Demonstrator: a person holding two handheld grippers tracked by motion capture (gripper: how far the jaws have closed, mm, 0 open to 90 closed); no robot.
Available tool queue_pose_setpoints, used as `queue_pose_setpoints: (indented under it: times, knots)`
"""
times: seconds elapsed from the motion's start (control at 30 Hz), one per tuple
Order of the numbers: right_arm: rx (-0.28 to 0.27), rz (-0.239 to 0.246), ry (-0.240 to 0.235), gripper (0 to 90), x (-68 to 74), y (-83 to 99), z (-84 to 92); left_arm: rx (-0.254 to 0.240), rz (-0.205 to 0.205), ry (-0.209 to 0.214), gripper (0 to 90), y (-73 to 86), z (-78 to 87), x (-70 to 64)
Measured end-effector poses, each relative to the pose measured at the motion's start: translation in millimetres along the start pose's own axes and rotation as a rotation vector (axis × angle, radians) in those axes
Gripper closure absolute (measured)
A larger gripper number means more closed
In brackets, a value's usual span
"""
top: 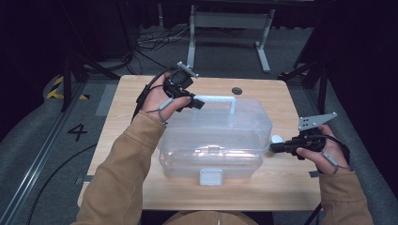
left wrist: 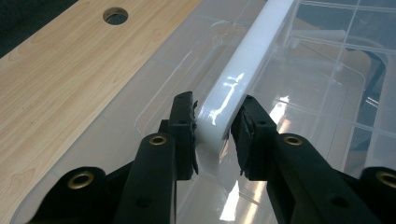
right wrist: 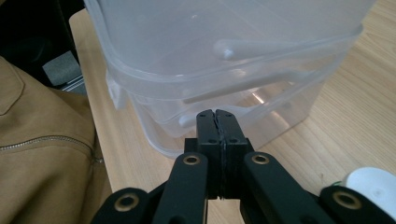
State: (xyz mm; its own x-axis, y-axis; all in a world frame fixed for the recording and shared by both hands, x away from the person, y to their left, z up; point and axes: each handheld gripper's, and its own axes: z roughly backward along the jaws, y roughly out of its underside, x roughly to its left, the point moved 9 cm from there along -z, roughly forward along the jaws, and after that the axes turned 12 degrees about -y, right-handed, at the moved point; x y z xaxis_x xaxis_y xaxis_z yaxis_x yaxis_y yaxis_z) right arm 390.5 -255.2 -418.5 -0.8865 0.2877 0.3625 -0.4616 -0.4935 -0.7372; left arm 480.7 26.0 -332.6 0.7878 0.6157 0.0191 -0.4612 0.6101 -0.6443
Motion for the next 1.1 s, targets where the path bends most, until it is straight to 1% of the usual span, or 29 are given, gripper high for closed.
queue_pose_setpoints:
  times: [0.23,0.5,0.6,1.1]
  knots:
    - [0.003,0.023,-0.042,90.0,6.4,-2.9,-8.1,0.001,0.004,0.007,70.6,-0.8,-0.1,1.4]
    - [-0.007,0.042,-0.067,90.0,8.6,-5.1,-13.1,0.000,0.006,0.011,70.7,-0.8,0.1,1.9]
    - [-0.010,0.049,-0.068,90.0,9.0,-6.1,-13.4,0.000,0.008,0.012,70.6,-0.8,0.2,1.9]
    - [-0.017,0.053,-0.064,90.0,8.4,-7.0,-14.1,-0.003,0.016,0.016,70.8,-0.8,0.5,3.0]
